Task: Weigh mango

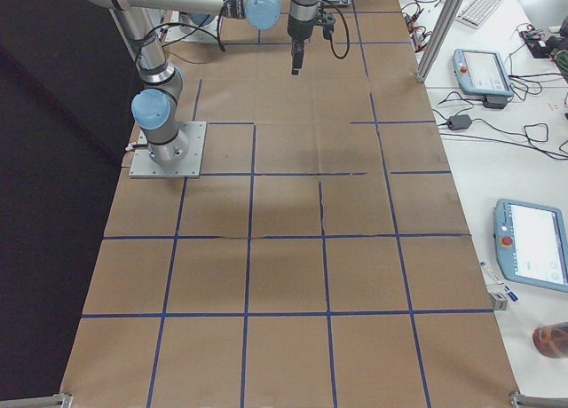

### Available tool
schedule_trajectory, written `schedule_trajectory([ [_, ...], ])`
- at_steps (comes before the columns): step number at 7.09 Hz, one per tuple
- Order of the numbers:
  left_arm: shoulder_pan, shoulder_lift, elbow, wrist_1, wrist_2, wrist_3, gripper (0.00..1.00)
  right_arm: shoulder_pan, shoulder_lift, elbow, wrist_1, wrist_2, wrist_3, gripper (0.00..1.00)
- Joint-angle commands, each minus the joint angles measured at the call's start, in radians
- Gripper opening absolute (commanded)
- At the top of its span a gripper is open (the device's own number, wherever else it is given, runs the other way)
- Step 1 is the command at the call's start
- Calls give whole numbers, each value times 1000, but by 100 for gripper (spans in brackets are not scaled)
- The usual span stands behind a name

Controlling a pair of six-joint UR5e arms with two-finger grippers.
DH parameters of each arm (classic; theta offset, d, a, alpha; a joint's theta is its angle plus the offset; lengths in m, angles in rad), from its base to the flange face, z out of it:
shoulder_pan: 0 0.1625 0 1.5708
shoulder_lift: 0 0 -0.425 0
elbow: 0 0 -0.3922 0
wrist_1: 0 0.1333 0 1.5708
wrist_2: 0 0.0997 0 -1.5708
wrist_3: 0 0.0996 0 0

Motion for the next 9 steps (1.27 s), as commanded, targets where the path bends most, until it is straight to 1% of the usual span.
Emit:
schedule_trajectory([
  [1, -8, 90, -7, -18, 2, -26, 100, 0, 0, 0, 0, 0, 0, 100],
  [2, -72, 177, -13, -36, 5, -106, 100, 0, 0, 0, 0, 0, 0, 100],
  [4, -213, 381, -68, -249, -7, -457, 100, 0, 0, 0, 0, 0, 0, 100],
  [5, -301, 440, -82, -257, 3, -597, 100, 0, 0, 0, 0, 0, 0, 100],
  [6, -389, 471, -97, -279, -10, -699, 100, 0, 0, 0, 0, 0, 0, 100],
  [7, -453, 509, -140, -302, -63, -702, 100, 0, 0, 0, 0, 0, 0, 100],
  [8, -463, 578, -224, -296, -88, -699, 100, 0, 0, 0, 0, 0, 0, 100],
  [9, -463, 662, -319, -264, -88, -712, 100, 0, -1, 0, 0, 0, 0, 100],
])
